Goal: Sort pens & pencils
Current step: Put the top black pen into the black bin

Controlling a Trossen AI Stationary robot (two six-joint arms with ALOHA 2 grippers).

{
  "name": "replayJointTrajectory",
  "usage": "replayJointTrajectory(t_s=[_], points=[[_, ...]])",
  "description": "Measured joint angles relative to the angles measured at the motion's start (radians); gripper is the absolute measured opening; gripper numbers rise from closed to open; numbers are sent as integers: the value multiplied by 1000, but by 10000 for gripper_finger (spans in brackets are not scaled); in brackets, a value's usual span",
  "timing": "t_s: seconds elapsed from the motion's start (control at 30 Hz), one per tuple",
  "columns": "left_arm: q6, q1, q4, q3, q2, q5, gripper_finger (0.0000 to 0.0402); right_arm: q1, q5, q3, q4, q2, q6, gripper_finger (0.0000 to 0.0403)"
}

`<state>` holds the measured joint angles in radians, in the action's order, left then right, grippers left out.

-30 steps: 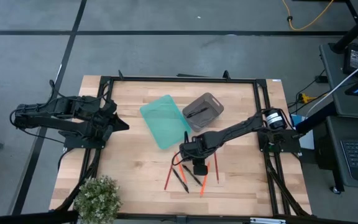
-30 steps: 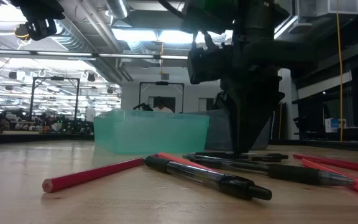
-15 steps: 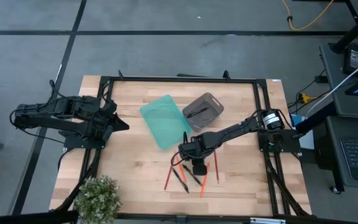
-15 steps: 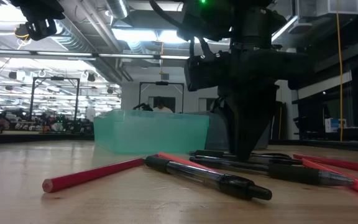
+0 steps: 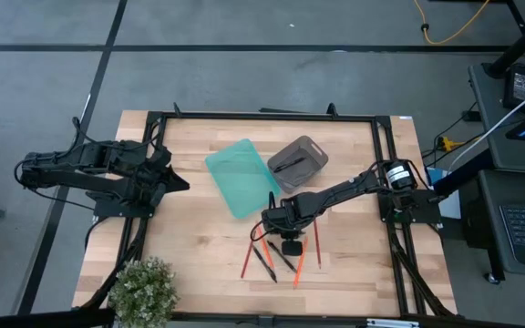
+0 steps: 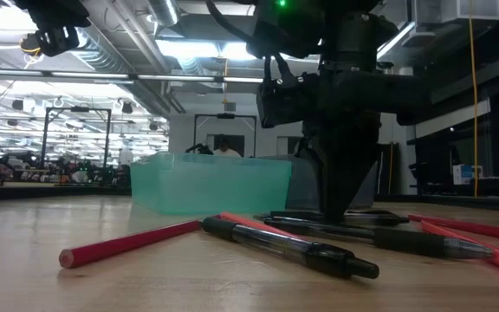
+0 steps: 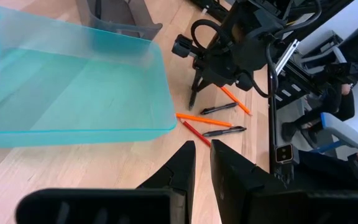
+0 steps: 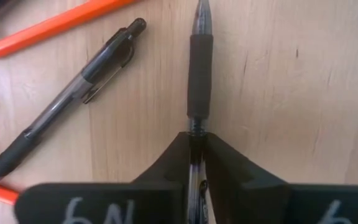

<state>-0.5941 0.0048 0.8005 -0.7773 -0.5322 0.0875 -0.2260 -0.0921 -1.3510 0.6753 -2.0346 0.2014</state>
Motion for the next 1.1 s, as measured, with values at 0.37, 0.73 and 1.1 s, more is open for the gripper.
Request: replayJointTrajectory(t_s=[0.37, 0.73, 1.1], points=[[0, 0, 0, 0, 0, 0, 43, -14, 19, 0, 5, 0, 20, 26], [0, 0, 0, 0, 0, 0, 43, -41, 26, -1, 18, 0, 49, 26], [0, 0, 0, 0, 0, 0, 43, -73, 56, -101, 205, -3, 52, 25]])
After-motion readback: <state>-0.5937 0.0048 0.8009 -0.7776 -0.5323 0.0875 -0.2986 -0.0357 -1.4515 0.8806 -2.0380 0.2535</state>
